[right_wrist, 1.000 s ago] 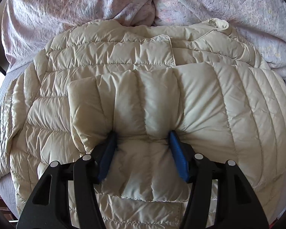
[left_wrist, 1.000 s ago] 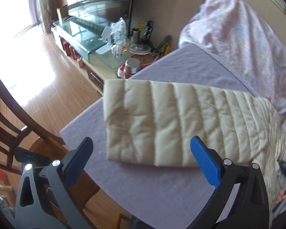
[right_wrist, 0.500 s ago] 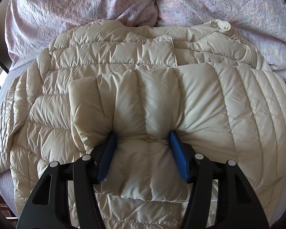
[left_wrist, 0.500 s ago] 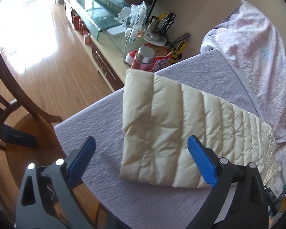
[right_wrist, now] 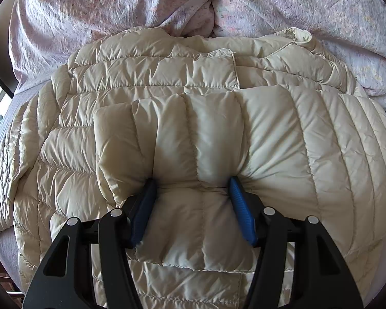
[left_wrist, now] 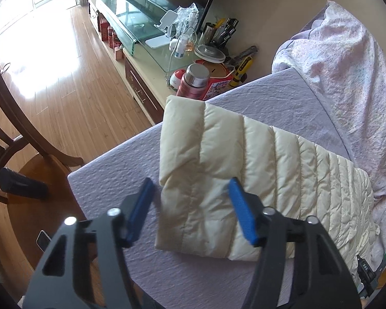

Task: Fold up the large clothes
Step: 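Grasp the other sleeve cuff with the left gripper and lift it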

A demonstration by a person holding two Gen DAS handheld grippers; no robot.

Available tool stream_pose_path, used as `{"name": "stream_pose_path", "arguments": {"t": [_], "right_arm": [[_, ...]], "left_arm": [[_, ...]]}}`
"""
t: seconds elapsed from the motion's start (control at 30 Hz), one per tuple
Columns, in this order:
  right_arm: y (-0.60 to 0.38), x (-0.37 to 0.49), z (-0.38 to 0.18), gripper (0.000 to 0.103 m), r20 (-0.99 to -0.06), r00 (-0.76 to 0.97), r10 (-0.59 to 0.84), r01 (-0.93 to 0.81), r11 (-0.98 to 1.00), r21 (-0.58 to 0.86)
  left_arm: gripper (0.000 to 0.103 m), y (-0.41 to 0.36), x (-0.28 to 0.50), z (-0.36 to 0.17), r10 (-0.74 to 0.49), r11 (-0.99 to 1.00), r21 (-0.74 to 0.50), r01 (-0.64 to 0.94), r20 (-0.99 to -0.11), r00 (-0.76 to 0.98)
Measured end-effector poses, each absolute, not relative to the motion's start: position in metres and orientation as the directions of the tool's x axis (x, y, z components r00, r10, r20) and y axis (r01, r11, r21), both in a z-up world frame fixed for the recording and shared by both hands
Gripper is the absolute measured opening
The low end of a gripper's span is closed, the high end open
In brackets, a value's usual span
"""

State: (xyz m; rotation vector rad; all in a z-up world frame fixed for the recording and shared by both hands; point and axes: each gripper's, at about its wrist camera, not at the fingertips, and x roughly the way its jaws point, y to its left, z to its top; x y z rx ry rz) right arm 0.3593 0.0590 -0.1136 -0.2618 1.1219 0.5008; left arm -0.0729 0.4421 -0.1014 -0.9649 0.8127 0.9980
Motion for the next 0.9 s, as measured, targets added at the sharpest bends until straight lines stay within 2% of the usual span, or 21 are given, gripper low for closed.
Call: {"name": "stream_pose_path", "arguments": {"t": [0.17,0.3,0.4,0.6,0.77,0.9], "right_arm": [[0.059,0.358,-0.113,0.061,-0.905,0.341,0.255,-0.512,0.858,0.049],[0.06,0.357,-0.113,0.061,-0.903,0.344,0.259,-0.516,0.855,0.05],[0.06,0.358,-0.113,0.061,-0.903,0.342,0.26,-0.517,0.855,0.05],[0.057,0.361,-0.112,0.062,-0.906,0.325,0.271,-0.52,0.852,0.068],[0.046,0.368,-0.103,0.063,-0.904,0.285,0.317,-0.515,0.847,0.134],[0.03,0.366,-0.088,0.063,-0.882,0.287,0.373,-0.508,0.84,0.19]], "left_arm": [[0.042,0.439,-0.068,-0.102,0.31,0.234,-0.263,-0.936,-0.892,0.329],[0.015,0.437,-0.065,-0.104,0.299,0.239,-0.292,-0.926,-0.885,0.356],[0.007,0.435,-0.062,-0.103,0.3,0.251,-0.295,-0.922,-0.882,0.364],[0.003,0.426,-0.051,-0.081,0.336,0.296,-0.301,-0.906,-0.856,0.394],[0.003,0.408,-0.019,-0.029,0.389,0.421,-0.302,-0.855,-0.791,0.472],[0.003,0.384,0.015,0.011,0.384,0.527,-0.327,-0.784,-0.731,0.563]]}}
